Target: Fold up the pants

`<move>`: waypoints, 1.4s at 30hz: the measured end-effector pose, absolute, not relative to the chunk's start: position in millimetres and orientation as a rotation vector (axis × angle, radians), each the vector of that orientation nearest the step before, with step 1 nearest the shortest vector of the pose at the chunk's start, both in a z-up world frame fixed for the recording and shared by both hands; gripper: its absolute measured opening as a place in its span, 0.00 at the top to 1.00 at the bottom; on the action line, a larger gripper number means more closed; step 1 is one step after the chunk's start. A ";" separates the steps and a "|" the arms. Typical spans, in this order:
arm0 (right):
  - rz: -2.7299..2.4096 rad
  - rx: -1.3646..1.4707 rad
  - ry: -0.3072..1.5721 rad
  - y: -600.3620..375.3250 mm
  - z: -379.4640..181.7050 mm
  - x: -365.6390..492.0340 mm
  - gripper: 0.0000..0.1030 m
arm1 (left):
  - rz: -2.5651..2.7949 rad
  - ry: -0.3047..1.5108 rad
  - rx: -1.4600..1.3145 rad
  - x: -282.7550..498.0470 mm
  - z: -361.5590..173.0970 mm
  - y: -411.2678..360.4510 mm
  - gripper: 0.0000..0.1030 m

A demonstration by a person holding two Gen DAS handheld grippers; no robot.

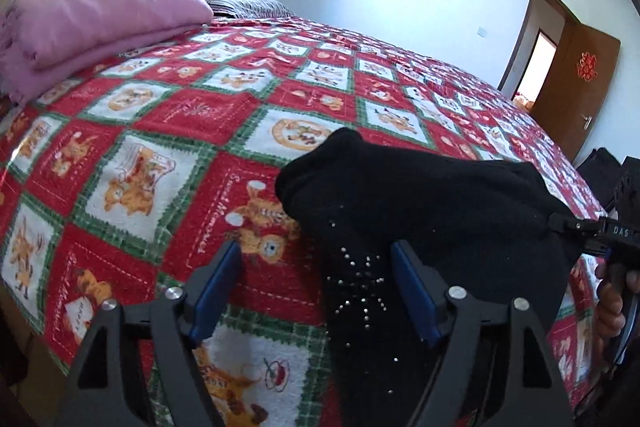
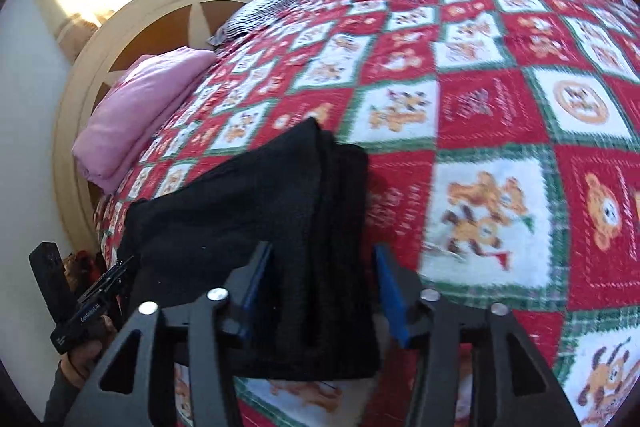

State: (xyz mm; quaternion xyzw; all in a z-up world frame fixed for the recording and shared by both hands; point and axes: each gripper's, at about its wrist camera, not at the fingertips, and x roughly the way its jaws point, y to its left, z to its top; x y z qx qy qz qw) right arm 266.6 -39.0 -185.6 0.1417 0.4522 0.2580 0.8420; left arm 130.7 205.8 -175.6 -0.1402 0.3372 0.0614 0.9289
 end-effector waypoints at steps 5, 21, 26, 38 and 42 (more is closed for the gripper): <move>0.540 0.336 0.943 -47.0 -184.1 269.5 0.43 | 0.165 0.696 -0.254 127.2 -171.0 207.3 0.21; 0.458 0.342 0.885 -84.3 -170.4 247.3 0.40 | 0.193 0.648 -0.077 106.8 -133.6 161.2 0.22; 0.462 0.314 0.875 -84.8 -164.4 237.7 0.40 | 0.190 0.622 -0.067 101.7 -121.5 152.8 0.22; 0.467 0.172 0.777 -80.0 -122.8 182.2 0.40 | 0.164 0.565 -0.042 87.9 -96.9 129.2 0.22; 0.466 0.115 0.717 -77.9 -102.3 158.4 0.39 | 0.154 0.538 -0.037 79.3 -85.3 120.0 0.22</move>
